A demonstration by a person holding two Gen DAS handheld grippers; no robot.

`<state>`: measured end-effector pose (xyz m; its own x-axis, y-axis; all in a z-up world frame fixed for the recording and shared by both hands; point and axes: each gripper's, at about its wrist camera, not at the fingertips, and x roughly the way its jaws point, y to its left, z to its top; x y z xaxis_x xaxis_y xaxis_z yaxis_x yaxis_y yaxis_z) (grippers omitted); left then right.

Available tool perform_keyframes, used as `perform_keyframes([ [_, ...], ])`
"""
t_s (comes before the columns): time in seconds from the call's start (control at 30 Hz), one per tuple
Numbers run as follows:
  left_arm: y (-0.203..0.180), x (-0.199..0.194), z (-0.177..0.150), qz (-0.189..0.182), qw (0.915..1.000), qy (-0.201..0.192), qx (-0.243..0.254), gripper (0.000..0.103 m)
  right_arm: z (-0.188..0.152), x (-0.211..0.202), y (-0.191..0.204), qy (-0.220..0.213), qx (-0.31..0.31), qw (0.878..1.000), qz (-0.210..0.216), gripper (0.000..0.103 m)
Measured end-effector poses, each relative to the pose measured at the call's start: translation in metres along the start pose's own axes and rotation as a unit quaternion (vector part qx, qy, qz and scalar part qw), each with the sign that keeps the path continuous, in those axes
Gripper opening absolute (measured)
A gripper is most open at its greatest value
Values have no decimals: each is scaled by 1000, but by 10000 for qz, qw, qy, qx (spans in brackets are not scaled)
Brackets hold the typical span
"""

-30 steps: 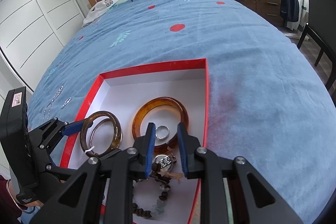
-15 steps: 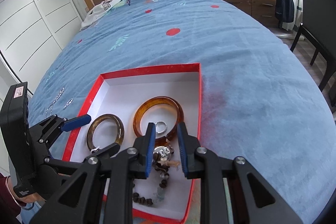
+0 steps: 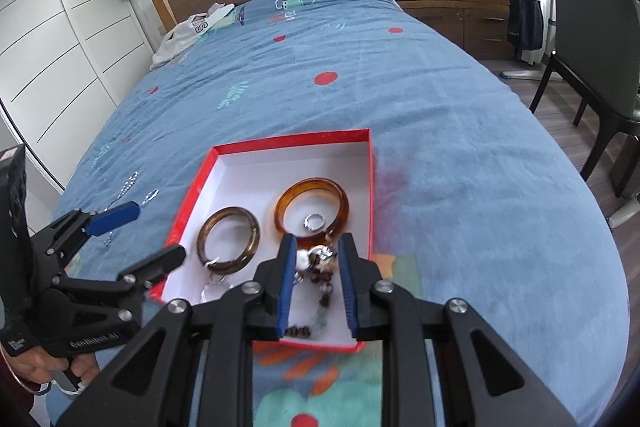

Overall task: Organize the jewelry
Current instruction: 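Withdraw both open tools from the box toward the necklace and hoop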

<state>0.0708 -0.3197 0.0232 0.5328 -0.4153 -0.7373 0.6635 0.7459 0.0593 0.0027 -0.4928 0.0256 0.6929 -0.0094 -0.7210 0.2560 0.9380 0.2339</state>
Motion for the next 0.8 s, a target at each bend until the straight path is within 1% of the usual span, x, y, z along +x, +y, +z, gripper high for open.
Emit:
perform_keyframes([
  [0.17,14,-30,-11,235,9994,-104,-242,82,-11,-17,12,-39,50,10000,-3,21],
  [0.23,19,-44,-17,307,9989,-173,-307,84,-17,-23,18,-48,45,10000,7,21],
  [0.53,44,-90,-46,519,9966,-337,-548,86,-40,-46,56,-83,-21,9999,89,21],
  [0.8,69,-117,-64,626,9939,-440,-792,90,-49,-61,88,-124,-219,9996,114,21],
])
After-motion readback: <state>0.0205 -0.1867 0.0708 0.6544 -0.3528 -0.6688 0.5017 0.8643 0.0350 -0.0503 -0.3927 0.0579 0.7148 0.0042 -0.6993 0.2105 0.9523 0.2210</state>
